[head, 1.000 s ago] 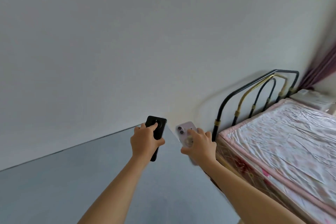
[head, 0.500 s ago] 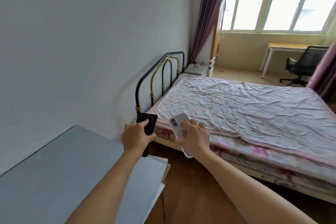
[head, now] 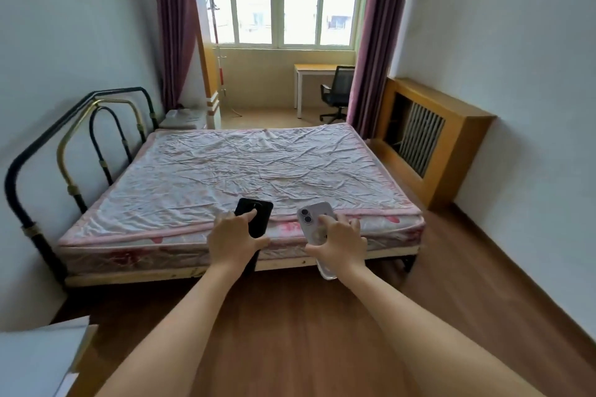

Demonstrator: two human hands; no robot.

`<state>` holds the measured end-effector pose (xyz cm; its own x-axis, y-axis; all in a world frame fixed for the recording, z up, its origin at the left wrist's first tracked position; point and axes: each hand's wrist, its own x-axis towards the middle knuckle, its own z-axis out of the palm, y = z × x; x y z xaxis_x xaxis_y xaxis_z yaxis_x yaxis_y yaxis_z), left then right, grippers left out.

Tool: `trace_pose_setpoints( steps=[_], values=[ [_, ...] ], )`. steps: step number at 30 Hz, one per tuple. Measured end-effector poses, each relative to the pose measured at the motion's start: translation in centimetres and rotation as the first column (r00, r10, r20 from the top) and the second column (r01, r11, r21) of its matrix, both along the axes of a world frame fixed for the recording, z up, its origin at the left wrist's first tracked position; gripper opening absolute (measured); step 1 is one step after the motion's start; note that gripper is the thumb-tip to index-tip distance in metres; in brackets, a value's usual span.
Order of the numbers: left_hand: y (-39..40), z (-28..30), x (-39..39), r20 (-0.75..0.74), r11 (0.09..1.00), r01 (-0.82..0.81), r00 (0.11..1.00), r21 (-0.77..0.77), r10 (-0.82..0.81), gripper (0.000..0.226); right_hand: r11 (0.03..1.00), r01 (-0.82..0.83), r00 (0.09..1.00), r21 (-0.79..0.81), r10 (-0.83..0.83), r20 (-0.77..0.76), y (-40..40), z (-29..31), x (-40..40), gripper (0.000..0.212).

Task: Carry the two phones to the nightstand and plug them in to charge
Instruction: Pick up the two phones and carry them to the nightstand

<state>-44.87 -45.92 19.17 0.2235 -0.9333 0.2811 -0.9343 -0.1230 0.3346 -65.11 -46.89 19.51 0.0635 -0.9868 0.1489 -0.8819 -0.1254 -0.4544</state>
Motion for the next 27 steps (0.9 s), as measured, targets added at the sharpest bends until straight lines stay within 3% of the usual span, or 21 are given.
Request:
trace_pose_setpoints(
  steps=[12,19,27],
  values=[
    [-6.5,-0.1,-30.2,-0.065,0.919,0.391,0.92,0.051,-0.387,0.069,0.912,0.405,0.907,-0.066,-0.41,-0.097,1.5,0.5,-29.4,0.07],
    [-10.1,-0.3,-44.2,-0.05,0.826,0.564,0.825,-0.003,-0.563,0.067,0.804,0.589,0.8,-0.084,-0.594,-0.08,1.2,0.4,-41.0,0.072],
    [-18.1,-1.0,-57.5,-0.067,0.734,0.679,0.731,-0.022,-0.679,0.064,0.685,0.728,0.684,-0.018,-0.728,-0.044,-4.7,0.3,-52.2,0.072]
  ],
)
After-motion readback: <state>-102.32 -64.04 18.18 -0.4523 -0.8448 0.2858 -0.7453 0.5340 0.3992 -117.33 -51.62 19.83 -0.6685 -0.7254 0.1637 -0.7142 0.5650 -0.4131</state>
